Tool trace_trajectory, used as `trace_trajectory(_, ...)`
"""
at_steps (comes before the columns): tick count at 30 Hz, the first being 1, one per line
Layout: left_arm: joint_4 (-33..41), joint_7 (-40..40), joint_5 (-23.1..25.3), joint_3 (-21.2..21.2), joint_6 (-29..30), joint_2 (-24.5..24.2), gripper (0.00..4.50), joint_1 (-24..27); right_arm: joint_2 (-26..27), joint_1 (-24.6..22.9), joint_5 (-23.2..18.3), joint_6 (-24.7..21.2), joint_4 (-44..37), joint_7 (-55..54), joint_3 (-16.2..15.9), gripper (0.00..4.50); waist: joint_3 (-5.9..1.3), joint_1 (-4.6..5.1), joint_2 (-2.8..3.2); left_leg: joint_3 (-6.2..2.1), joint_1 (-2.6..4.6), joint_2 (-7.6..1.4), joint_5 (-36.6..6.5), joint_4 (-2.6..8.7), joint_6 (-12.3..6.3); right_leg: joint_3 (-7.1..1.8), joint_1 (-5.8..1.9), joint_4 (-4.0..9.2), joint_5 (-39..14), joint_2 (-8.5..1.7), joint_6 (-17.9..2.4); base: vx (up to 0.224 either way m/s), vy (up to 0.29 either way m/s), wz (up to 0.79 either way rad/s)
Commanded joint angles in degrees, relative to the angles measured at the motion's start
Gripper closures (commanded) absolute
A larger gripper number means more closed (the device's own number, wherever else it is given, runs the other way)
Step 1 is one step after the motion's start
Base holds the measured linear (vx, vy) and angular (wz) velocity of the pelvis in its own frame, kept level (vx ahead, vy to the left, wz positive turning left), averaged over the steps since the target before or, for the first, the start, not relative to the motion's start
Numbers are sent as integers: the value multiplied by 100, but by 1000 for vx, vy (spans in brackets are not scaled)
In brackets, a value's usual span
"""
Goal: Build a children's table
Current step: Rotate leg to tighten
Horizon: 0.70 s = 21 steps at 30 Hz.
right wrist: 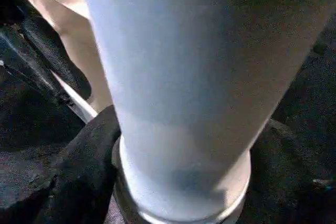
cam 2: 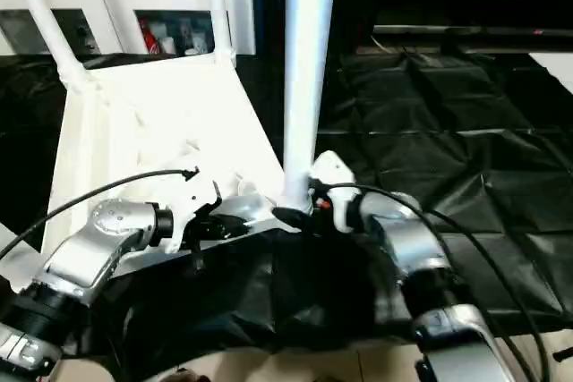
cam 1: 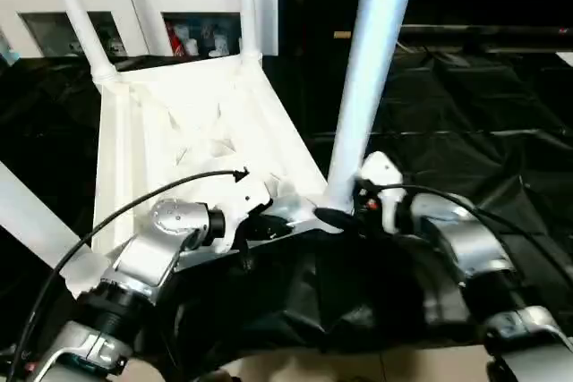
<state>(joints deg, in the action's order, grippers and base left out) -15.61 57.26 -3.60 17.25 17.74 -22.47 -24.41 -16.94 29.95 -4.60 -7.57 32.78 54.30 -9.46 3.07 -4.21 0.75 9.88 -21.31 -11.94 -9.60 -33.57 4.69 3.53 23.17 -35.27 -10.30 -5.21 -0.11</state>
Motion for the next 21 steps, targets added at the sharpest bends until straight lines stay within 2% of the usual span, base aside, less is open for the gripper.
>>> trace_trajectory(1, -122, 30, -3, -20, -34, -14, 450, -6, 60, 46, 13, 56, 50, -55, -8, 130, -374, -24, -79, 15, 36, -71, -1371, 390, -158, -198, -273, 437, -1519, -241, -1100, 0, 0, 0)
trace_trajectory(5, -444, -480, 97, -130, -105, 271, 450, -195, 480, 34, 7, 206, 373, -782, 163, 165, -360, 8, -86, 12, 53, -65, -1510, 401, -91, -199, -248, 477, -1838, -252, -1044, 0, 0, 0)
trace_trajectory(6, -635, -874, 154, -207, -115, 492, 450, -328, 712, 61, 26, 213, 565, -1311, 286, 165, -338, 34, -77, 20, 63, -57, -1586, 408, -50, -206, -221, 506, -2032, -246, -997, 0, 0, 0)
trace_trajectory(8, -856, -1300, 197, -288, -81, 754, 450, -489, 945, 113, 103, 226, 791, -1990, 406, 174, -337, 40, -82, -2, 88, -52, -1751, 421, 51, -190, -214, 547, -2423, -260, -871, 0, 0, 0)
trace_trajectory(11, -1143, -1798, 264, -370, -69, 1032, 450, -691, 1194, 215, 172, 209, 1056, -2753, 543, 174, -342, 49, -73, -15, 83, -45, -1810, 429, 64, -184, -208, 573, -2559, -258, -761, 0, 0, 0)
trace_trajectory(12, -1336, -2053, 281, -415, -98, 1204, 450, -817, 1360, 296, 198, 214, 1217, -3234, 639, 175, -340, 47, -53, -5, 91, -41, -1801, 426, 72, -192, -181, 583, -2519, -256, -761, 0, 0, 0)
trace_trajectory(14, -1602, -2276, 319, -394, -245, 1459, 450, -1004, 1670, 461, 236, 282, 1442, -3721, 674, 175, -363, 43, -30, -15, 96, -45, -1775, 432, 106, -191, -189, 554, -2289, -250, -817, 0, 0, 0)
trace_trajectory(17, -1713, -2186, 348, -332, -417, 1547, 450, -1092, 1826, 541, 315, 456, 1434, -3548, 529, 175, -380, 22, -31, -7, 73, -41, -1717, 424, 51, -191, -215, 531, -1945, -241, -862, 0, 0, 0)
trace_trajectory(19, -1702, -1964, 354, -293, -548, 1518, 450, -1088, 1829, 538, 344, 658, 1388, -3298, 455, 175, -398, -4, -62, 4, 35, -41, -1495, 412, -44, -197, -253, 494, -1582, -248, -924, 0, 0, 0)
trace_trajectory(21, -1651, -1726, 334, -253, -644, 1437, 450, -1051, 1798, 515, 244, 770, 1330, -3053, 474, 175, -403, -31, -61, 16, 29, -38, -1372, 402, -112, -198, -262, 482, -1465, -257, -959, 0, 0, 0)
